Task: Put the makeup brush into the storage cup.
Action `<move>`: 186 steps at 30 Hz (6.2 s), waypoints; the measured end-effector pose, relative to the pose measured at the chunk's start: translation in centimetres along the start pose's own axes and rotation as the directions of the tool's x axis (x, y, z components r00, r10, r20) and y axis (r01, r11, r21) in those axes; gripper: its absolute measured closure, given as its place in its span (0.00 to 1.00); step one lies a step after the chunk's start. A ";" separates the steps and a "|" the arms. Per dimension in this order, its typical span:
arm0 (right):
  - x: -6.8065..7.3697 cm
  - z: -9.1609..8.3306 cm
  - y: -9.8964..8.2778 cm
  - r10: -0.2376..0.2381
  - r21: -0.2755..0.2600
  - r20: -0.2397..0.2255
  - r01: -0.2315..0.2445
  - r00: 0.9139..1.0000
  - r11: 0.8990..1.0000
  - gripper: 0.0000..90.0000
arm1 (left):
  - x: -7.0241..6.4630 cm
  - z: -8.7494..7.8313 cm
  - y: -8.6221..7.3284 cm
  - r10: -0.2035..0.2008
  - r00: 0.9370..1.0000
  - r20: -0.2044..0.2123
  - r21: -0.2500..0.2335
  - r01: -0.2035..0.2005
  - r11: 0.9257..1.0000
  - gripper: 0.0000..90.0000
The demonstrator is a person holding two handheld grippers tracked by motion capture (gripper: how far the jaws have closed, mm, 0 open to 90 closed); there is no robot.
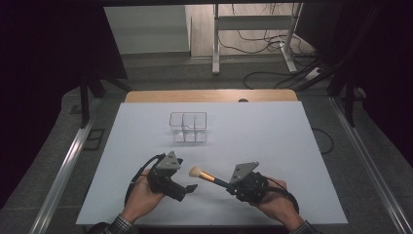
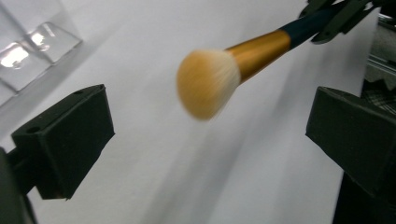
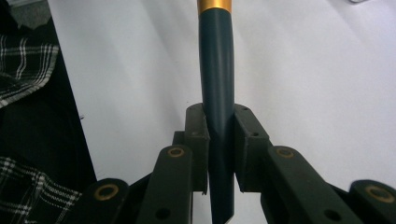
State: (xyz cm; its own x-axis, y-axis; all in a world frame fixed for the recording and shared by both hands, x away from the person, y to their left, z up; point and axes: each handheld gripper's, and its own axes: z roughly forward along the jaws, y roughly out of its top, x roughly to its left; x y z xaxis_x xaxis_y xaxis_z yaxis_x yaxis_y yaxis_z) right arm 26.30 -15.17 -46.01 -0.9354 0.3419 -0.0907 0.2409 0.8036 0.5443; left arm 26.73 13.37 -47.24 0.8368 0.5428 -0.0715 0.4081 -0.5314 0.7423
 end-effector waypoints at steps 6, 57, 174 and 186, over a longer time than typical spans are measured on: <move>-0.3 -0.3 -0.2 0.026 -0.016 0.021 -0.025 0.999 1.000 0.87 | 0.6 -0.2 -0.6 -0.016 1.000 -0.006 -0.006 0.016 1.000 0.00; 1.5 -0.5 0.6 0.177 -0.284 0.052 -0.155 0.983 0.946 0.86 | 0.5 0.9 1.2 -0.221 0.942 0.254 -0.064 0.244 0.968 0.04; -1.8 -0.6 -3.8 0.263 -0.178 -0.018 -0.262 0.965 0.949 0.03 | 2.9 -3.4 2.2 -0.166 0.985 0.049 -0.094 0.170 0.981 0.81; -2.2 -1.2 -4.7 0.294 -0.181 -0.005 -0.290 0.956 0.940 0.00 | 3.9 -3.6 2.7 -0.159 0.987 0.015 -0.094 0.159 0.983 0.81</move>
State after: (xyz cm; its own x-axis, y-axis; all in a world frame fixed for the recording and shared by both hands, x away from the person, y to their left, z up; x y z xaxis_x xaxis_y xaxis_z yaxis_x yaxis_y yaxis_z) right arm 26.87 -20.33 -47.35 -0.8246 0.5604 0.0779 0.4508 0.5676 0.6889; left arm 29.77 16.34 -43.11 0.7668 0.6105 -0.1982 0.5001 -0.3747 0.7807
